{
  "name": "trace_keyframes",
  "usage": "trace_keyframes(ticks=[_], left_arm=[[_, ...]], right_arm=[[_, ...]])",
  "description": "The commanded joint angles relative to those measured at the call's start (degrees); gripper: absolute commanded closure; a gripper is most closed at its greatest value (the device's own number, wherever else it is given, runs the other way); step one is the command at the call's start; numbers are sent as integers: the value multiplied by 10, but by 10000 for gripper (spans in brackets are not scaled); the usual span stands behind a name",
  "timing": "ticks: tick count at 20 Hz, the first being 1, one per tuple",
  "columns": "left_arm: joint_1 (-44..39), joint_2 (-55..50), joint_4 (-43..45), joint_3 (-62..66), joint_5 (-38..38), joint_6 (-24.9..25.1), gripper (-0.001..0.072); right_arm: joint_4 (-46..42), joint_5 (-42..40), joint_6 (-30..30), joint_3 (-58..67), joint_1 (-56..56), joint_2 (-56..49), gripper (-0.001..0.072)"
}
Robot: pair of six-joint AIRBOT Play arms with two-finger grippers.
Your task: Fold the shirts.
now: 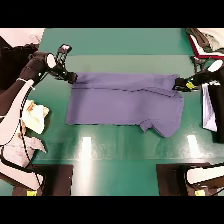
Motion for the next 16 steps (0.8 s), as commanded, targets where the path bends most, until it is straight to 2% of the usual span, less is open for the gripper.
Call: trace_keyframes(ticks=[1,3,6,10,16], left_arm=[[12,16,-1,7,-122,-7,191],[27,56,-36,-26,-131,-10,190],[54,145,-102,-146,-116,-22,190],[75,255,-147,-330,-84,-22,190],[75,284,-191,-433,-56,-21,191]], right_arm=[[3,81,2,3,-20,29,363],[36,99,-3,-35,-48,84,364],[101,126,-33,-116,-94,166,364],[122,118,-49,-196,-133,230,364],[122,122,-52,-223,-146,252,364]])
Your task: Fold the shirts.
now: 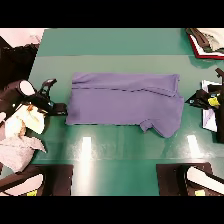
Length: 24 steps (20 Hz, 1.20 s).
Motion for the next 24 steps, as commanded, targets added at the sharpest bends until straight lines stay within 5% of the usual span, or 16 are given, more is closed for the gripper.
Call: trace_keyframes(ticks=[1,3,10,11,15,16,17,24], left_arm=[[2,16,-41,-54,30,1,192],[1,10,-48,-61,36,5,333],[1,-20,-69,-74,47,15,362],[1,-19,-68,-73,50,20,663],[1,-10,-69,-54,49,25,677],[1,-8,-70,-49,49,26,677],[1,-7,-70,-45,49,29,677],[1,-7,-70,-43,48,34,677]], right_arm=[[5,4,-3,-12,-6,11,364],[5,7,-3,-12,-6,11,364],[-1,32,-3,-12,-6,11,364],[-2,49,-3,-16,-6,11,364],[-1,51,12,-129,-35,60,351],[-1,53,12,-170,-45,75,173],[0,53,13,-208,-52,86,98],[56,-80,39,-329,0,97,211]])
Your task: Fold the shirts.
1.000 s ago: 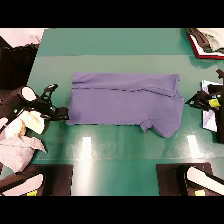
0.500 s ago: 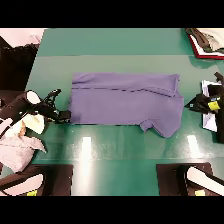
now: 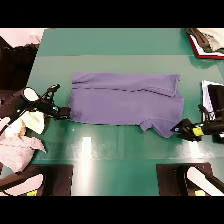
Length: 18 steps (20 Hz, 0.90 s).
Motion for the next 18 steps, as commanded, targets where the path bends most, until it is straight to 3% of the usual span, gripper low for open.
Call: trace_keyframes(ticks=[1,3,5,7,10,14,18], left_arm=[[0,1,0,1,-1,3,677],[0,1,0,1,-3,3,677],[0,1,0,1,-5,3,677],[0,10,16,1,-12,2,678],[0,72,54,1,-31,-14,678],[0,168,57,1,-116,-14,678],[0,247,-3,2,-180,-17,678]], right_arm=[[30,-89,13,-33,45,4,221],[29,-112,18,-33,73,5,294],[13,-108,17,-22,86,5,522],[-18,-78,18,3,86,9,678],[-74,3,19,59,76,50,689],[-117,96,32,120,53,133,690],[-116,132,35,160,40,184,690]])
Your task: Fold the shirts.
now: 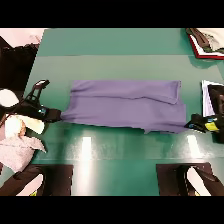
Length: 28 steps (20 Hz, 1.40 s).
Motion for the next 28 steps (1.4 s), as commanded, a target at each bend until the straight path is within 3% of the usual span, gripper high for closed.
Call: trace_keyframes(ticks=[1,8,17,21,23,24,28], left_arm=[[0,51,-57,4,-58,-2,678],[0,14,-49,13,78,2,678],[0,-285,-52,216,143,17,676],[0,-370,-51,287,181,16,663],[0,-375,-52,299,235,-6,154],[0,-375,-50,308,243,-13,165],[0,-374,-50,360,171,-11,169]], right_arm=[[-10,34,5,43,-5,36,690],[-14,-42,4,179,58,-130,690],[-11,-99,4,345,61,-372,689],[10,-124,4,424,61,-466,668],[45,-142,5,463,60,-507,241],[71,-141,4,484,55,-524,188],[118,-93,-18,528,28,-538,188]])
